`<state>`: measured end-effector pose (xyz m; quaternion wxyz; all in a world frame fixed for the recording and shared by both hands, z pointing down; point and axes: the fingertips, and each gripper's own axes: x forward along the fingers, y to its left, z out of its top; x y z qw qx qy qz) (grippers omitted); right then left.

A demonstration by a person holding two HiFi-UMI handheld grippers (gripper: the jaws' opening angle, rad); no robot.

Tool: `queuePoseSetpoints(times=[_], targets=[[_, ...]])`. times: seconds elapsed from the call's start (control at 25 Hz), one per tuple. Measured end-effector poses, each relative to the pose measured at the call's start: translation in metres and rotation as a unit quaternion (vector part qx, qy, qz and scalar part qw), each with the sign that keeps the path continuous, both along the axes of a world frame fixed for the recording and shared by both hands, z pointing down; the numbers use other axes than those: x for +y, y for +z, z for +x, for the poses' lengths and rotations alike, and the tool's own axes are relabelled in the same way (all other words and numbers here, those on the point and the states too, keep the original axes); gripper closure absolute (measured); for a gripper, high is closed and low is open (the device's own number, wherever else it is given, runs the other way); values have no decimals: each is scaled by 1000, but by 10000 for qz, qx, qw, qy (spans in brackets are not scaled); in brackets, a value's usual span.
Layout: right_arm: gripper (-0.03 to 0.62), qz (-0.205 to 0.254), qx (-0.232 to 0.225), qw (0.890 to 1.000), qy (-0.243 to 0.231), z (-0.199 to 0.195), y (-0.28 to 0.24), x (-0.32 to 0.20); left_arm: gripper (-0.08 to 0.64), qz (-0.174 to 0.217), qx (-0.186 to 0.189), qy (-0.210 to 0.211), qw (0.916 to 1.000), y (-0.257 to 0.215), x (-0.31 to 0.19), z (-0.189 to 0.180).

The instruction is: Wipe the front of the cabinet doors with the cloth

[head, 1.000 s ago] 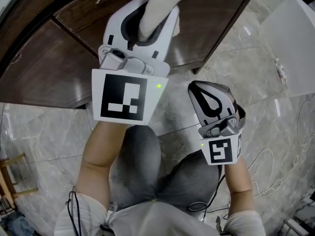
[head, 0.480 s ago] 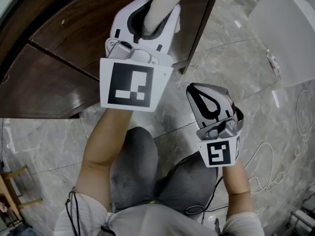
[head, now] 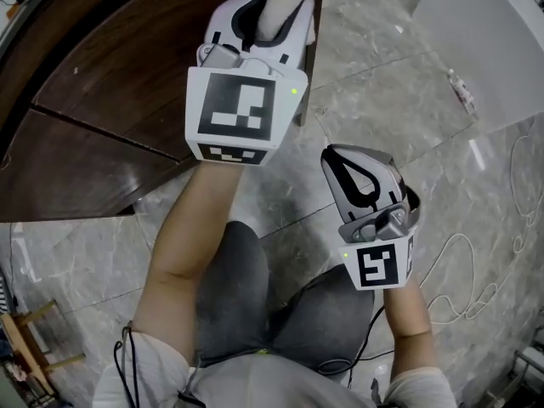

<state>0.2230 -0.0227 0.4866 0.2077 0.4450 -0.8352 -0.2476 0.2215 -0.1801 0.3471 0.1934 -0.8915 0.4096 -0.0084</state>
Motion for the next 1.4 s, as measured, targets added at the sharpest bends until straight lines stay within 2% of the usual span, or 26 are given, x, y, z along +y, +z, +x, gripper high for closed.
queuePoseSetpoints(times=[0.16, 0.28, 0.36, 0.52, 0.64, 0.8, 0.92, 1.12, 1.28, 1.4], targets=[[541, -57, 21, 9999, 115, 9, 7, 2, 456, -109, -62, 97, 9999, 10, -2, 16], [541, -56, 48, 9999, 71, 2, 7, 3, 456, -110, -47, 142, 9998, 12, 3, 12], [541, -18, 93, 10000, 12, -5, 5, 2, 456, 79, -77, 190, 9998, 4, 16, 5], [541, -9, 131, 9998, -115, -29, 5, 4, 456, 482, -412, 428, 9971, -3, 56, -25], [541, 37, 148, 9993, -347, -59, 4, 0, 456, 362, -656, 361, 9965, 7, 80, -70], [541, 37, 175, 9970, -748, -112, 6, -2, 456, 133, -754, -14, 9971, 19, 105, -147], [541, -18, 131, 9941, -1080, -155, 8, -8, 456, -50, -658, -499, 9966, 28, 118, -213], [541, -84, 95, 9894, -1449, -219, 10, -6, 454, -286, -535, -1256, 9902, 54, 142, -313], [541, -120, 93, 9887, -1488, -236, 11, -17, 456, -308, -246, -1800, 9829, 60, 142, -364], [541, -186, 123, 9894, -1432, -244, 13, -19, 456, -294, -115, -1968, 9799, 63, 141, -385]])
